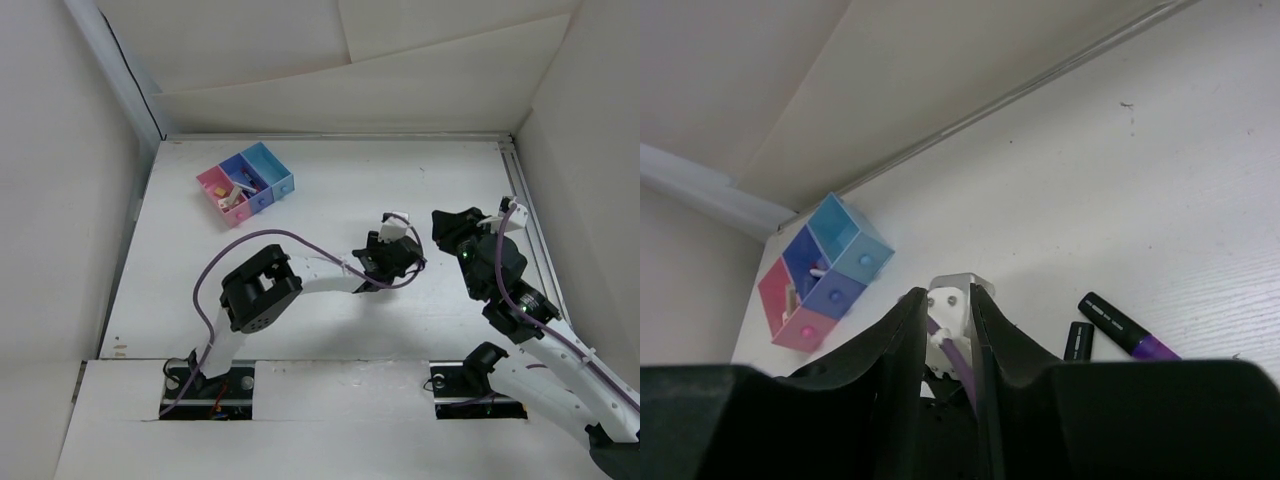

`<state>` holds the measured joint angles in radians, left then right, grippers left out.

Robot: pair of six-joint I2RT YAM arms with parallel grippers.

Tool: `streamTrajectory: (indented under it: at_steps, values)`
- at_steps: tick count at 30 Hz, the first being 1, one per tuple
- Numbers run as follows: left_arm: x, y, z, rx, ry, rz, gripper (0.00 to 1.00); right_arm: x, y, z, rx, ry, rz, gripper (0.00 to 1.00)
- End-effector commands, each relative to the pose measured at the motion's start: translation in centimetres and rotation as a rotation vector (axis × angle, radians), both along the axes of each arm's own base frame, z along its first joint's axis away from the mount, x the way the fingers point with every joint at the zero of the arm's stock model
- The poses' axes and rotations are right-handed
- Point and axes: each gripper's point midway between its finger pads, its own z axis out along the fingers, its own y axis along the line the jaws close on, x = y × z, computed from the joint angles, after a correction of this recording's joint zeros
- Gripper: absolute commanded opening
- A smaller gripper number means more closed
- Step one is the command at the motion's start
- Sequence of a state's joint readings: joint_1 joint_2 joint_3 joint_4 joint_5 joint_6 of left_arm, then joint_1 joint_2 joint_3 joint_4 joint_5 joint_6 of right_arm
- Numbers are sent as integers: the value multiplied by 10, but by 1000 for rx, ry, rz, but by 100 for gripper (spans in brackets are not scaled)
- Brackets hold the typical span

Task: Sort the stationery into containers
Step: Pick up the pen from the center of the board, then place the pen in the storage box.

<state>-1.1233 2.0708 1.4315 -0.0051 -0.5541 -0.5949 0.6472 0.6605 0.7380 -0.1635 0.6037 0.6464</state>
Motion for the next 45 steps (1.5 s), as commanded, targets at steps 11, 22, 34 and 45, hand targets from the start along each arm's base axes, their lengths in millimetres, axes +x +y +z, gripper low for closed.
streamTrajectory:
  at_steps: [11, 22, 34, 45]
  values:
    - [5, -19, -13, 65, 7, -85, 37, -1, 1, 32, 51, -85, 15, 30]
    - [20, 5, 2, 5, -10, 9, 0, -1, -1, 32, 42, -86, 6, 31]
    - [166, 176, 102, -455, -48, 387, 0, 3, 11, 28, 37, -76, 51, 31]
    - [285, 277, 128, -615, -55, 668, 6, 6, 17, 23, 17, -60, 73, 31]
